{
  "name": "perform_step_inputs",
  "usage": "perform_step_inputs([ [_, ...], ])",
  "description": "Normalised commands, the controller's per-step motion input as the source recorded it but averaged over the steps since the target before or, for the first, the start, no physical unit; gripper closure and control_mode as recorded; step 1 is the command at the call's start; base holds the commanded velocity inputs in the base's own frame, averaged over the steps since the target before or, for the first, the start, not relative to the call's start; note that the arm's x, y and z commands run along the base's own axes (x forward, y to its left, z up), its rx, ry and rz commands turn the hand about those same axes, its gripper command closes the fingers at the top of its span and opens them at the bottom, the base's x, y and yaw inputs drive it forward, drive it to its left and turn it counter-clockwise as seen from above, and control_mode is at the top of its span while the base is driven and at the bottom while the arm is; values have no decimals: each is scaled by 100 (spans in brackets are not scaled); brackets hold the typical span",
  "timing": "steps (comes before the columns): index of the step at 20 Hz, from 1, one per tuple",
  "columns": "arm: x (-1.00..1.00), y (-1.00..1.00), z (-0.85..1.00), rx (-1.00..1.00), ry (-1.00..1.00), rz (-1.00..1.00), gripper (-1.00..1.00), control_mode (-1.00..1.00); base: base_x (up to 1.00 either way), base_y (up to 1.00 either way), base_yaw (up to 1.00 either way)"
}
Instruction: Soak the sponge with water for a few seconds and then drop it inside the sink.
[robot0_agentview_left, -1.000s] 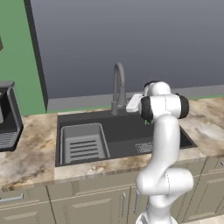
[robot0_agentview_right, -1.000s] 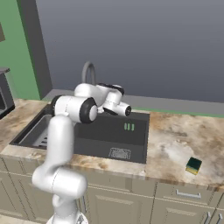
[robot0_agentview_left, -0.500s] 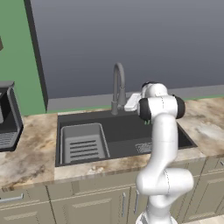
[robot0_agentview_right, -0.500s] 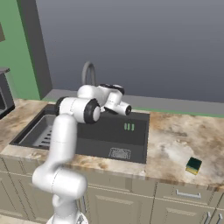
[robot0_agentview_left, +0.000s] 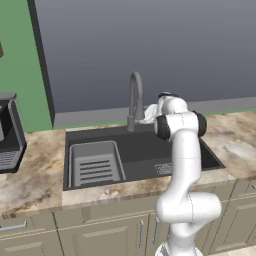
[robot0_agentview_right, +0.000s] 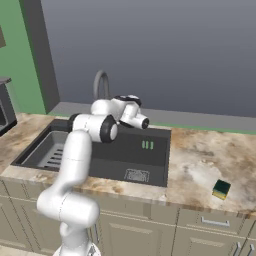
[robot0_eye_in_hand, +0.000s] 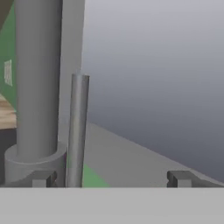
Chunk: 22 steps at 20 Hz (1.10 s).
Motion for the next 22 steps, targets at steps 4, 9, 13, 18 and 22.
perform_step_inputs([
  [4, 37, 0, -13, 0, 0, -8, -100, -100, 0, 0, 0],
  [9, 35, 0, -15, 0, 0, -7, -100, -100, 0, 0, 0],
  [13, 8, 0, -11, 0, 0, -2, -100, -100, 0, 0, 0],
  [18, 0, 0, -11, 0, 0, -1, -100, -100, 0, 0, 0],
  [22, 0, 0, -11, 0, 0, -2, -100, -100, 0, 0, 0],
])
